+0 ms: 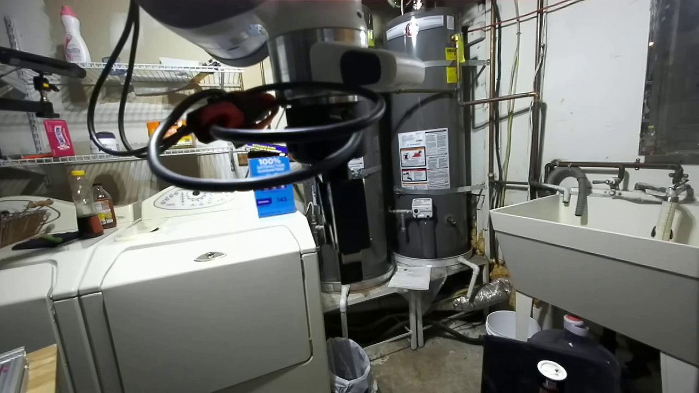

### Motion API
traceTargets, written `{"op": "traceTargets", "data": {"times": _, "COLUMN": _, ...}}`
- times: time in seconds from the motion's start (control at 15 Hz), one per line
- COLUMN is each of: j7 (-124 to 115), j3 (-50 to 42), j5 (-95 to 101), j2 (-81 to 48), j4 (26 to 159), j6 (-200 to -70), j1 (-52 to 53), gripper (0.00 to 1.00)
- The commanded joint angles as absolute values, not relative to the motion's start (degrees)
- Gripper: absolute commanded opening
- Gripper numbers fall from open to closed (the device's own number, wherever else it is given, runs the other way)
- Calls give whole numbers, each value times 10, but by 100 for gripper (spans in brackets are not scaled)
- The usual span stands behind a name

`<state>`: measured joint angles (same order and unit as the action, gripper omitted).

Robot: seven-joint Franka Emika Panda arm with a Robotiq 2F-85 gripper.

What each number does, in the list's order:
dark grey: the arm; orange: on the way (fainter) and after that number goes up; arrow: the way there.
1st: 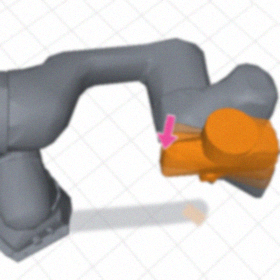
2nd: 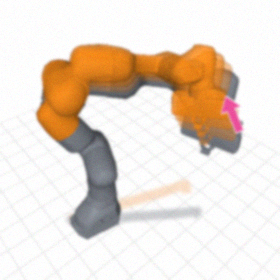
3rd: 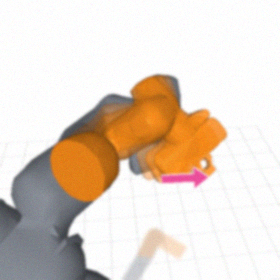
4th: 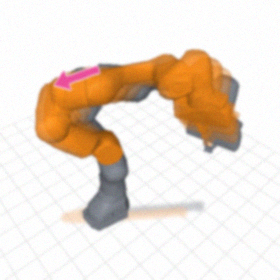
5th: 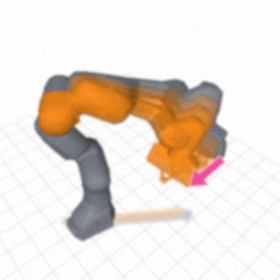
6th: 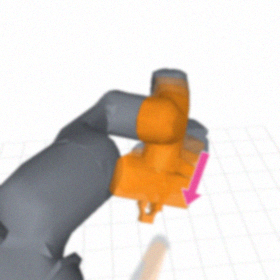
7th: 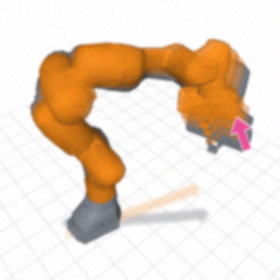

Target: Put the bottle on top of the washer

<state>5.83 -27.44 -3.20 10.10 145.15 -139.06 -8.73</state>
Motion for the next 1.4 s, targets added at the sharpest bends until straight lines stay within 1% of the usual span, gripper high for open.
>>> {"op": "traceTargets", "data": {"times": 0.0, "j7": 64, "j3": -242, "j5": -40, "j2": 99, "j4": 1451, "j6": -1389, "j1": -119, "gripper": 100}}
{"op": "traceTargets", "data": {"times": 0.07, "j7": 50, "j3": -240, "j5": -45, "j2": 75, "j4": 1438, "j6": -1412, "j1": -122, "gripper": 100}}
{"op": "traceTargets", "data": {"times": 0.33, "j7": 154, "j3": -247, "j5": -80, "j2": -48, "j4": 1339, "j6": -1395, "j1": -133, "gripper": 100}}
{"op": "traceTargets", "data": {"times": 0.53, "j7": 288, "j3": -226, "j5": -154, "j2": -122, "j4": 1244, "j6": -1309, "j1": -165, "gripper": 100}}
{"op": "traceTargets", "data": {"times": 0.8, "j7": 321, "j3": -188, "j5": -129, "j2": -212, "j4": 1114, "j6": -1235, "j1": -222, "gripper": 100}}
{"op": "traceTargets", "data": {"times": 0.93, "j7": 284, "j3": -174, "j5": -127, "j2": -259, "j4": 1049, "j6": -1197, "j1": -240, "gripper": 100}}
{"op": "traceTargets", "data": {"times": 1.0, "j7": 290, "j3": -171, "j5": -115, "j2": -200, "j4": 1128, "j6": -1245, "j1": -237, "gripper": 100}}
{"op": "traceTargets", "data": {"times": 1.13, "j7": 286, "j3": -162, "j5": -114, "j2": -235, "j4": 1082, "j6": -1223, "j1": -250, "gripper": 100}}
{"op": "traceTargets", "data": {"times": 1.33, "j7": 284, "j3": -159, "j5": -113, "j2": -253, "j4": 1064, "j6": -1218, "j1": -253, "gripper": 100}}
